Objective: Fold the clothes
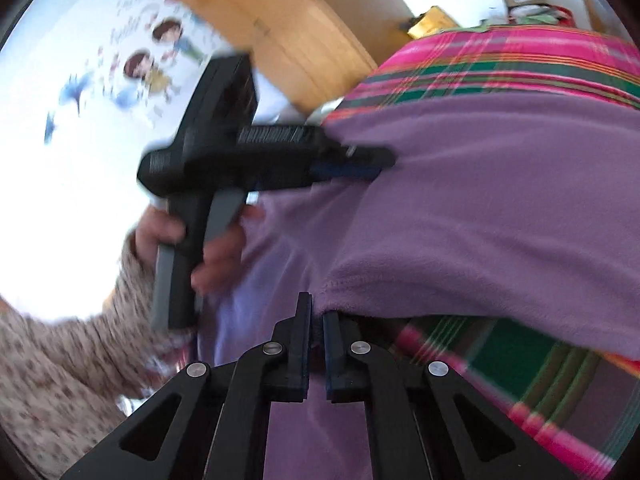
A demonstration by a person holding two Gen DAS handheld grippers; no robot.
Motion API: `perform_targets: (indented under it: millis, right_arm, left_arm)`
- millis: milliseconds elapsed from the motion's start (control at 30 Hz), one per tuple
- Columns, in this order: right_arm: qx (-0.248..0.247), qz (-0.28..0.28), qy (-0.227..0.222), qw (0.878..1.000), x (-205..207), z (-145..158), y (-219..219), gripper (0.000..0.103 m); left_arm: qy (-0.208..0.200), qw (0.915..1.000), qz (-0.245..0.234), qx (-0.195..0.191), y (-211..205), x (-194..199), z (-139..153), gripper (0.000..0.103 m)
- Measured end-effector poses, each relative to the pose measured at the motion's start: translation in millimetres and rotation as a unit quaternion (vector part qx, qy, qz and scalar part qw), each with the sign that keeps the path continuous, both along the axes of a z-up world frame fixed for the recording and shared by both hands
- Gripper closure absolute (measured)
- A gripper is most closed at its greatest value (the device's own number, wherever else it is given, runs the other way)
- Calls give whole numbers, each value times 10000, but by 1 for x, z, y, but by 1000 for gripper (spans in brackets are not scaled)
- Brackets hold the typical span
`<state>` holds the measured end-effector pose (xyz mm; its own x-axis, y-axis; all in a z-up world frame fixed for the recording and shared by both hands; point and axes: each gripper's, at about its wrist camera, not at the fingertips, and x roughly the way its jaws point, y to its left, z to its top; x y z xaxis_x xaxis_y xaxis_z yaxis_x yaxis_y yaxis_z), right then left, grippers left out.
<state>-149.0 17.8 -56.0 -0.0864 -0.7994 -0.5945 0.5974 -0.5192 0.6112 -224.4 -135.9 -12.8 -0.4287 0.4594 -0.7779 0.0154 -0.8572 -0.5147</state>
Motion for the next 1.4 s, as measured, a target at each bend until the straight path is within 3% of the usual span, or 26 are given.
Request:
perform_targets:
  millis: [100,233,400,500,667,767,900,1067,1233,1333,1400]
  right_arm:
    - [222,-120,-245,9994,-3,-13,-2,97]
    - [264,-730,-350,9964,-15,-15,17,94]
    - [840,-1220,319,9885,-7,1,31,94]
    - [778,-1280,491,9875,2,12,37,94]
    - [772,-785,809,9906,32,24,29,91]
    - [1136,-545,865,9883,46,14,19,91]
    - [1312,-865,759,9847,45,6,29,92]
    - [1556,-1555,1021,9701,51,23,47,88]
    - [1589,-1288,1326,9698,86,36,34,88]
    - [1542,-849,1526,9725,115,40,19,88]
    - [1459,-571,1632,9741,131,41,7,80]
  left_arm:
    - [-4,10000,4,-15,1,0,0,75]
    - [-81,9999,14,69,-3,-1,0,75]
    - [-297,9994,160,51,-12,6,4,75]
    - [-323,9992,246,-64,-18,17,9,75]
    - [-270,9986,421,-151,-38,48,17,75]
    - [-319,9974,571,-292,-53,68,16,75]
    - [-381,9952,851,-298,-78,94,15,75]
    - [-352,9916,1194,-351,-105,133,18,75]
    - [-313,9866,1557,-385,-134,173,22,75]
    - [-277,9824,1810,-364,-149,200,24,75]
    - [-313,9792,1968,-383,-159,219,24,75]
